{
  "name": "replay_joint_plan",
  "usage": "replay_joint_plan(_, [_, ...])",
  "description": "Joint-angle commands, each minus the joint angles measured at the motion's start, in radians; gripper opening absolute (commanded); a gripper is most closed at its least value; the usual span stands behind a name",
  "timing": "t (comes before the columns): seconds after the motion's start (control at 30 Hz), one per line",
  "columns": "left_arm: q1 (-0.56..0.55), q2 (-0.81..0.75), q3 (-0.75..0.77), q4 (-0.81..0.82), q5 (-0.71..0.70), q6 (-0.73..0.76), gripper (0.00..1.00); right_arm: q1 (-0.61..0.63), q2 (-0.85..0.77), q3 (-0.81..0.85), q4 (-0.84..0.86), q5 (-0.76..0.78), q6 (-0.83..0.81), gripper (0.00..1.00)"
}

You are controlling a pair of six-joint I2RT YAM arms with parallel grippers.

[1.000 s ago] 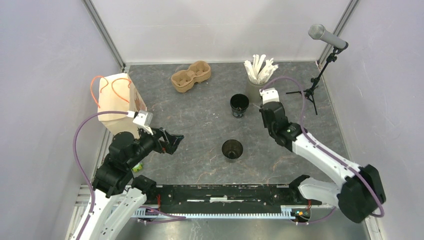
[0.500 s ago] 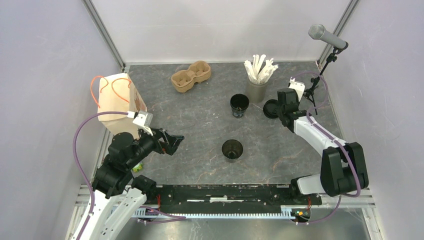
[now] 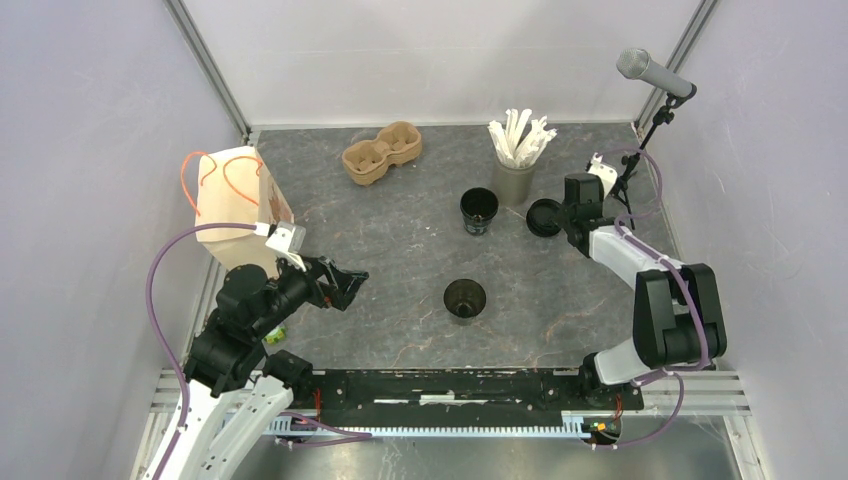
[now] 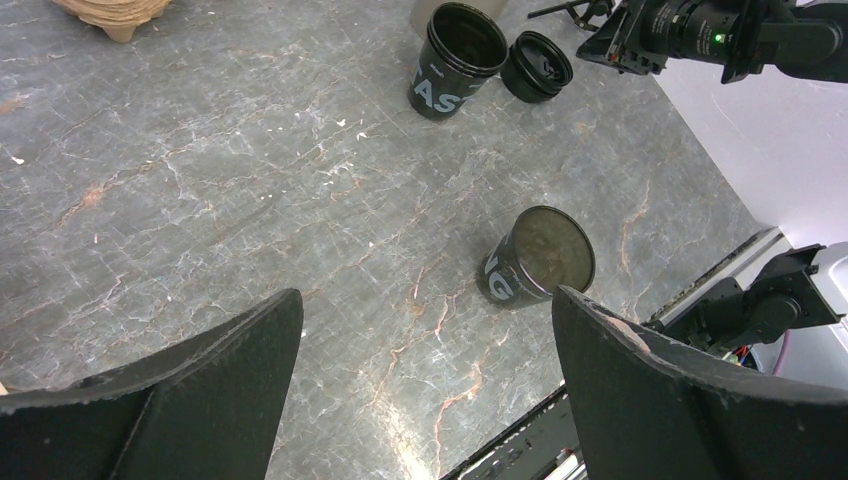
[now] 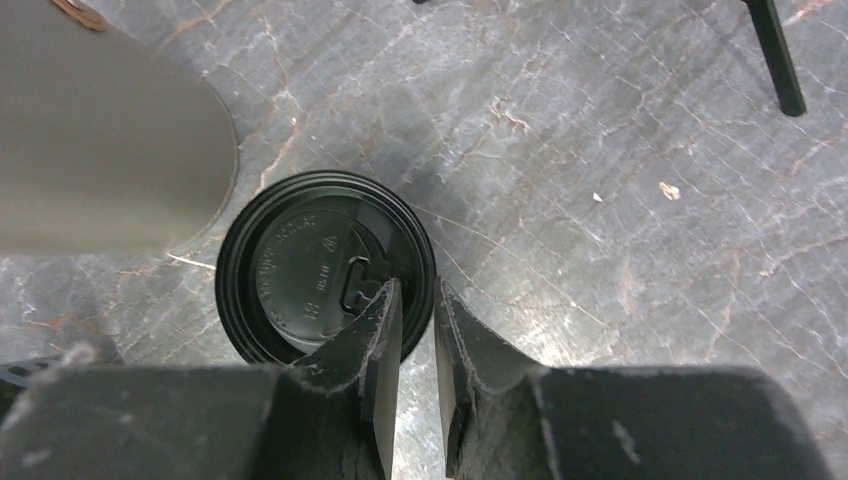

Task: Pack the takeout coffee

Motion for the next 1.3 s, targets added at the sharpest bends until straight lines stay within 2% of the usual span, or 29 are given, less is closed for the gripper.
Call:
replay_joint_plan(0.0, [-0.001, 0.000, -0.002, 0.020, 0.028, -0.020, 1.00, -0.011, 0.033, 0.004, 0.098, -0.050, 0.003, 0.24])
replay_joint_plan(1.27, [-0.001, 0.008, -0.002, 0.020, 0.020, -0.021, 1.00, -0.046, 0.097, -0.028, 0.137, -0.073, -0.036, 0.20])
